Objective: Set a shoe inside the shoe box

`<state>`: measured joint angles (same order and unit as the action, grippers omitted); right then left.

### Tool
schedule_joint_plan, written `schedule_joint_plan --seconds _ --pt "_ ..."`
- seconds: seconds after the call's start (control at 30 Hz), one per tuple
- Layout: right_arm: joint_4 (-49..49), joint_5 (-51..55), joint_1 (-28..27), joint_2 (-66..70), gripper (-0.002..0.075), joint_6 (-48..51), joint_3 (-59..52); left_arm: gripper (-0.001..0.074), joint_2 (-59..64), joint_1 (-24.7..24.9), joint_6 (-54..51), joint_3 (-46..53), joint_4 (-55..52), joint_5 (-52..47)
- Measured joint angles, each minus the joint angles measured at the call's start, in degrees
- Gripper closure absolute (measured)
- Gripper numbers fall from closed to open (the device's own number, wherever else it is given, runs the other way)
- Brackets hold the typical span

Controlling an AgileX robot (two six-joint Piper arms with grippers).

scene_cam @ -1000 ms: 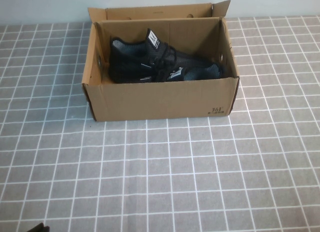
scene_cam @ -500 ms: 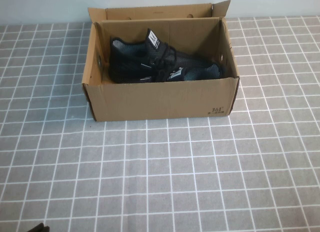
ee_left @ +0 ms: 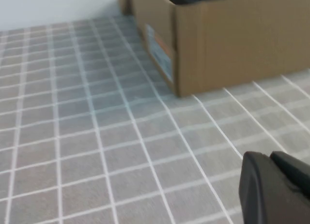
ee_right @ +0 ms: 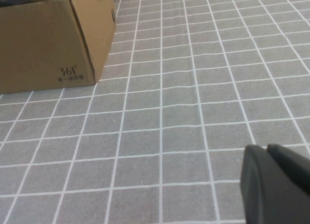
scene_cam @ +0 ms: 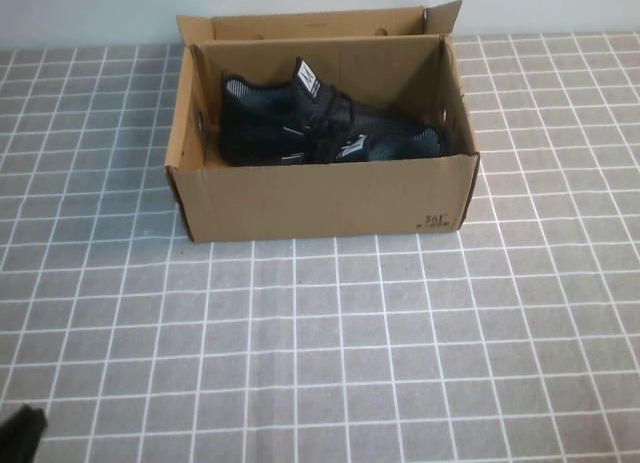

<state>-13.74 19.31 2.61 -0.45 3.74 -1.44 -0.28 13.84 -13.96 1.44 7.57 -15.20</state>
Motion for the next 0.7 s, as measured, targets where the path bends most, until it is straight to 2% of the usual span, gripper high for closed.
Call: schedule_joint_plan --seconds 0.2,0.43,0.7 --pt "-0.14 0.23 0.0 -0.09 0.0742 0.0 0.0 0.0736 -0.36 -3.32 4.21 0.0 -0.57 0.53" --pt "-0.14 0.23 0.0 -0.09 0.0742 0.0 0.0 0.0736 -0.36 -3.67 4.6 0.09 -1.3 -6.86" --pt "-0.14 0.23 0.0 -0.09 0.0742 0.0 0.0 0.0736 -0.36 -3.67 4.6 0.09 -1.3 -6.97"
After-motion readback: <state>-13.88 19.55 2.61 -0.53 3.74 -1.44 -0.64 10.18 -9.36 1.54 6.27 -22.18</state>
